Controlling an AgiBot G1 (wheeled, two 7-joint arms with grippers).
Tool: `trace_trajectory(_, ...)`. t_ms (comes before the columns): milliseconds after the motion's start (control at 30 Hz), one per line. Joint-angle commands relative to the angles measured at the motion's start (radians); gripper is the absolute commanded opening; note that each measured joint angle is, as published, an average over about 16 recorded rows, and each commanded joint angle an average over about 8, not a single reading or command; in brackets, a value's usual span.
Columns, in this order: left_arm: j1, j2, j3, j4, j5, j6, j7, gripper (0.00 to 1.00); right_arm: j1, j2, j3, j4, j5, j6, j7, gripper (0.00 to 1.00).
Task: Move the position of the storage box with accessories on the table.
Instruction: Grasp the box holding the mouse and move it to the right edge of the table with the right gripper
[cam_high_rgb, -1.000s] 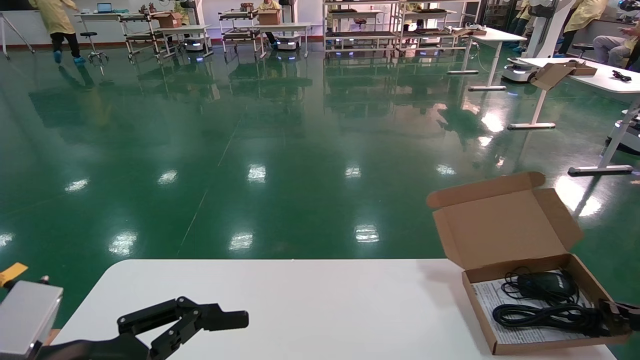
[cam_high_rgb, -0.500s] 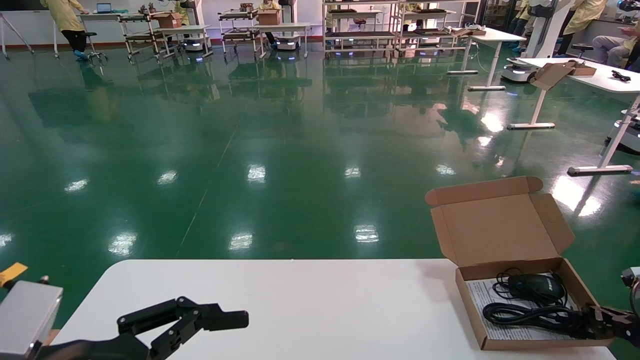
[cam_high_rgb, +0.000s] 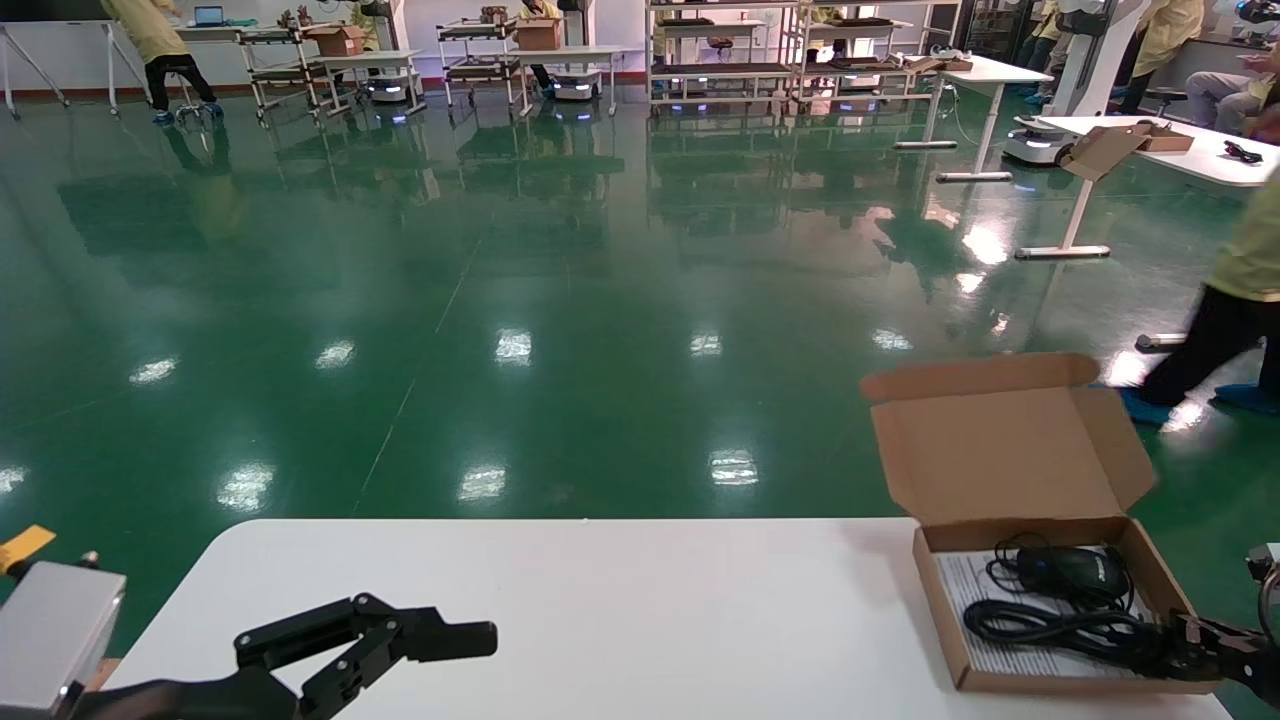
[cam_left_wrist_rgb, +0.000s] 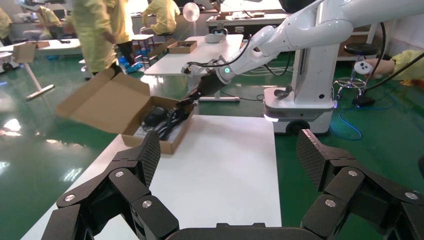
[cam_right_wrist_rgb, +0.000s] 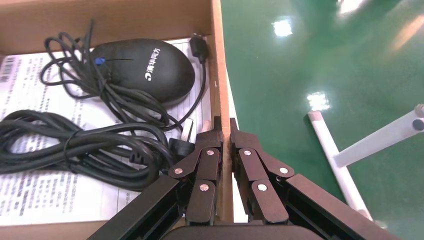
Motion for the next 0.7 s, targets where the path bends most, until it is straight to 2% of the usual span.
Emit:
trace_trajectory(33,0.0,0.0,0.0,0.0,0.0,0.0,0.0,1.0,0.002,-0.007,0.009,-0.007,0.013,0.007,0.007,0.0)
trace_trajectory(300,0.0,0.0,0.0,0.0,0.0,0.0,0.0,1.0,0.008,-0.04,0.03,-0.023,0.043,0.01,0.057,0.0)
trace_trajectory(700,0.0,0.0,0.0,0.0,0.0,0.0,0.0,1.0,0.008,-0.044,-0.027,-0.012,-0.039,0.008,-0.006,0.0)
